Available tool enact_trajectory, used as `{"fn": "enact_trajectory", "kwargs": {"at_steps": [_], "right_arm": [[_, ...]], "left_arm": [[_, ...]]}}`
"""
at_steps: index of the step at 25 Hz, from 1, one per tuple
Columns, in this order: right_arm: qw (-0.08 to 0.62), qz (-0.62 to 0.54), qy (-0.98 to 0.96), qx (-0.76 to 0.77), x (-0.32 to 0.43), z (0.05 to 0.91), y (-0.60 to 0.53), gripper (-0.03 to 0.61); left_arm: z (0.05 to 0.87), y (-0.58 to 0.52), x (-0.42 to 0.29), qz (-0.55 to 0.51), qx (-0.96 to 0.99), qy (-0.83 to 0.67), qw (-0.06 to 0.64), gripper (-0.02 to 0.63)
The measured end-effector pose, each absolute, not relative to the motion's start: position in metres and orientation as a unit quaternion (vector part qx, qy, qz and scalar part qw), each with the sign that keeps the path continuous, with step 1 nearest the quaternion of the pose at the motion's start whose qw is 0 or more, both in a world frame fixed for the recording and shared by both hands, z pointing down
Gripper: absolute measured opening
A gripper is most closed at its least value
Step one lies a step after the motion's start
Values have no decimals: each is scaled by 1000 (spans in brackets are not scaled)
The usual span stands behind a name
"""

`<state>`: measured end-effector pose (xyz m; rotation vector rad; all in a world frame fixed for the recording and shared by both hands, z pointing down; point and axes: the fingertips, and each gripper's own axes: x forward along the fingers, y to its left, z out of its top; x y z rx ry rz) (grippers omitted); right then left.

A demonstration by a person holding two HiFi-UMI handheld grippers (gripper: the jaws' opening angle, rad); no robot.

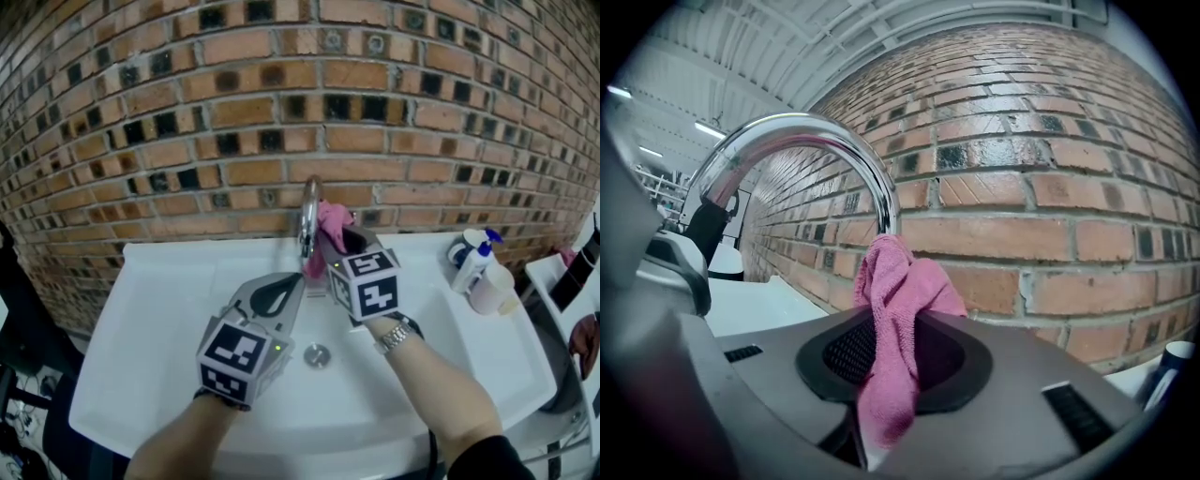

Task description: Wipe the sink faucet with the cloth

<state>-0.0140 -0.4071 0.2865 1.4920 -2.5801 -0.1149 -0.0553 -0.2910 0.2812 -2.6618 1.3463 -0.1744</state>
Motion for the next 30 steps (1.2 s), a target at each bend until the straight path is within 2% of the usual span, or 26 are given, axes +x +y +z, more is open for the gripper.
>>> {"fn": "enact_trajectory", "kwargs": {"at_steps": [20,30], "right_arm": [[109,-4,-869,483,-10,336,-393,71],[147,33,-882,447,-16,364,-383,54]], "left_arm": [[285,-287,-49,-64,-891,443,78,2],[286,-285,-47,-67,-893,438,80,2]]}}
